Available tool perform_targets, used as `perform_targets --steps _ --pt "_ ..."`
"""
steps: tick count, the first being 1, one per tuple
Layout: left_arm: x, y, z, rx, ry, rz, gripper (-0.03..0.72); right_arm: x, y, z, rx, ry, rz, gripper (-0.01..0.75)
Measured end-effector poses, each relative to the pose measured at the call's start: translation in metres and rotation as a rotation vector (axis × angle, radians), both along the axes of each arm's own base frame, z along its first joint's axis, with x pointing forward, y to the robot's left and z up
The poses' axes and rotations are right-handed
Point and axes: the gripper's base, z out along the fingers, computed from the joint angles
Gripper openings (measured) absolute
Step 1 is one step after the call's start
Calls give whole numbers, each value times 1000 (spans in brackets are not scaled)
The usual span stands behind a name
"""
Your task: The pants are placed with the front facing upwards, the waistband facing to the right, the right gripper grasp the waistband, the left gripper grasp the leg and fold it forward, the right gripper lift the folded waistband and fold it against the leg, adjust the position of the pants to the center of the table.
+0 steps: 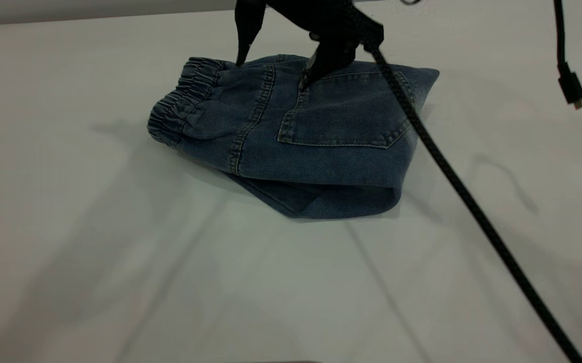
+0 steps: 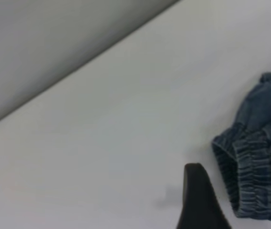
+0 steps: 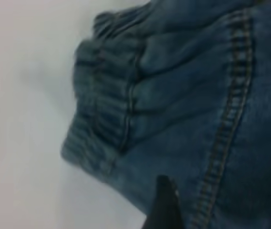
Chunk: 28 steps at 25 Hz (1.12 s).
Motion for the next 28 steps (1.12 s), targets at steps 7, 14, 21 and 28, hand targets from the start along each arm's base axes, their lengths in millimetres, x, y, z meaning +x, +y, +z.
perform_targets --steps 7,14,21,28 --pt "-3 2 7 -15 -29 4 389 -3 13 -39 73 173 -177 508" --pt "-3 2 7 -16 -29 5 389 -8 15 -77 47 271 -206 504" --pt "-4 2 7 -13 -23 7 389 -8 18 -74 36 248 -83 504" --pt "-4 2 7 -13 -23 7 389 -14 14 -76 -47 211 144 503"
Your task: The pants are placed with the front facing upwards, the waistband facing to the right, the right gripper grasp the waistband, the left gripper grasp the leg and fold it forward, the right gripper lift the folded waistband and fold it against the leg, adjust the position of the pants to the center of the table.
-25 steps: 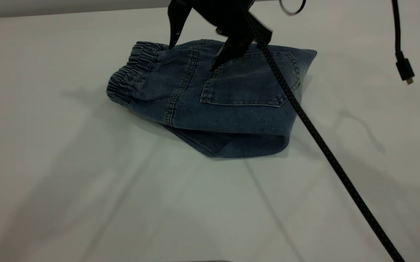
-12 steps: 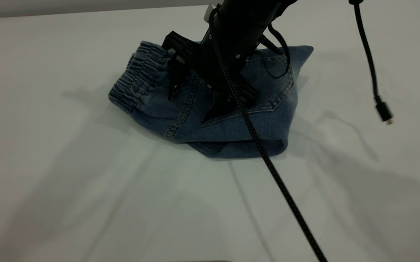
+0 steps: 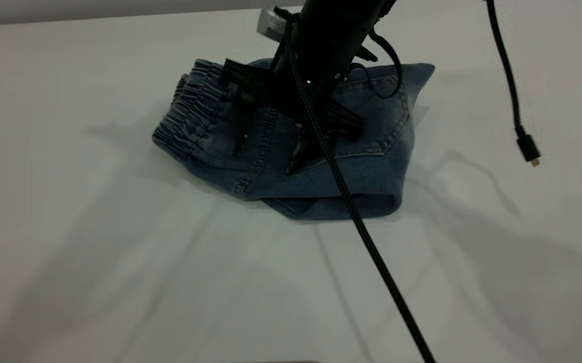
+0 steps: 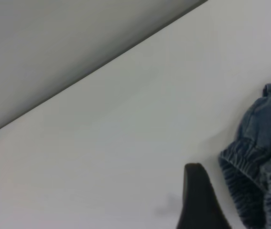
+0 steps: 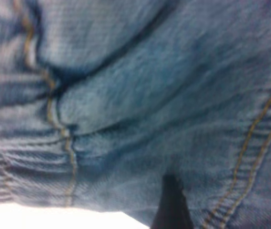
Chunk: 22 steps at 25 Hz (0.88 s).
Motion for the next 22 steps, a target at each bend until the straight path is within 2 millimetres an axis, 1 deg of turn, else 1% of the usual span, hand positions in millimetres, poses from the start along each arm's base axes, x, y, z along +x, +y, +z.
perform_targets --steps 5,10,13,17,20,22 --pt "0 0 0 1 0 -1 389 -7 -9 0 -99 4 177 503" --pt "0 0 0 2 -2 -3 389 -20 -12 0 -192 8 426 503" --pt "0 0 1 1 -9 -6 389 -32 -4 1 -240 -8 563 503" --pt "1 -1 1 0 -13 -8 389 -53 11 3 -314 -47 723 503" --pt "1 -1 1 -1 -15 -9 389 -63 15 13 -384 -61 791 503" --pt "1 -1 1 -3 -19 -10 389 -64 13 29 -431 -84 802 503"
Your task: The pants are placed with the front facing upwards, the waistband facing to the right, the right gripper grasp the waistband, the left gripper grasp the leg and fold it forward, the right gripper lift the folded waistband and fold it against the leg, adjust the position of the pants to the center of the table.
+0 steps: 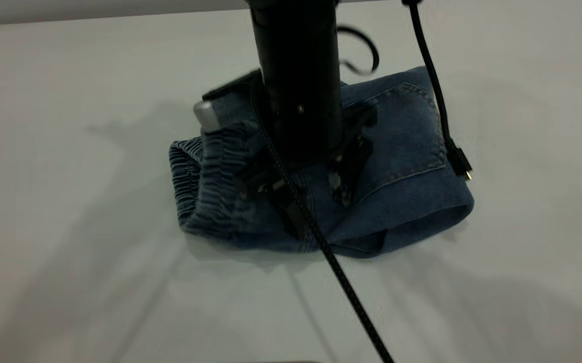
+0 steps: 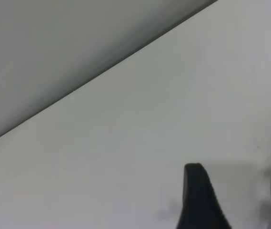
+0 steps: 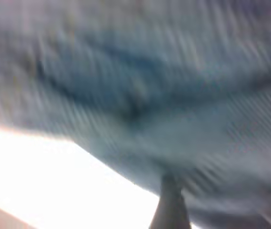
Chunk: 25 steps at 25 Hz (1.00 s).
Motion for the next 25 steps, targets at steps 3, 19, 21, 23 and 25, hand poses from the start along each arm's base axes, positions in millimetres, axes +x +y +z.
perform_targets --steps 3,19,21,23,25 --pt "0 0 1 5 -7 -1 389 3 -7 41 -16 -82 25 503" --pt "-77 45 63 27 7 83 389 -31 -67 254 194 -546 35 460" --pt "-90 48 65 6 63 88 389 -45 -82 283 239 -612 27 451" --pt "-98 48 70 -43 74 69 389 -57 -97 306 280 -667 18 449" --pt "-103 46 71 -81 85 51 389 -70 -111 326 321 -710 9 449"
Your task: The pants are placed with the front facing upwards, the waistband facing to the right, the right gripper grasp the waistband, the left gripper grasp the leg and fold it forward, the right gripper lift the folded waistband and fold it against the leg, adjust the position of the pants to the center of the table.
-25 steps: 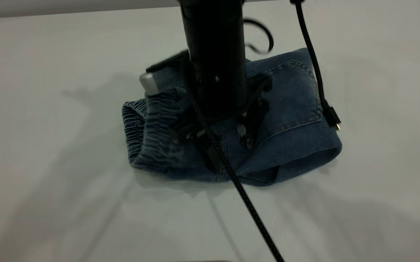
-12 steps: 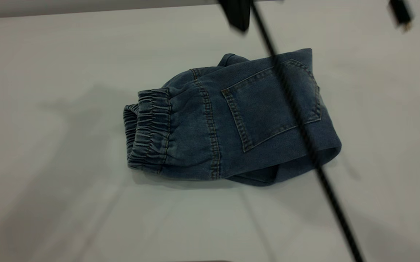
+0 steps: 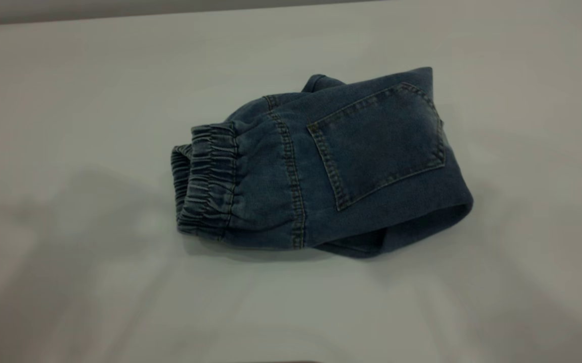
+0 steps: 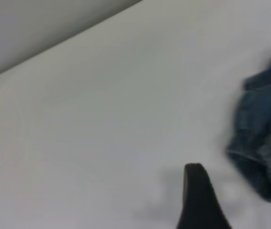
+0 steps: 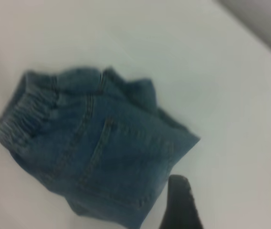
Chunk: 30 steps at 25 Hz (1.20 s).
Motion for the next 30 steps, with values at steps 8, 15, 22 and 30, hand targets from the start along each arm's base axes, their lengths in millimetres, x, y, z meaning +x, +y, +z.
perform_targets --steps 8,15,22,30 --pt "-29 3 -44 -32 163 -48 388 -60 -62 20 70 -64 -3 449" --pt "-71 20 -101 2 309 -53 388 -105 -103 -32 45 39 5 449" --pt "-110 36 -151 -22 345 -59 388 -146 -130 -102 99 187 3 449" --pt "-157 56 -182 -108 231 -73 388 -180 -156 -145 190 200 16 449"
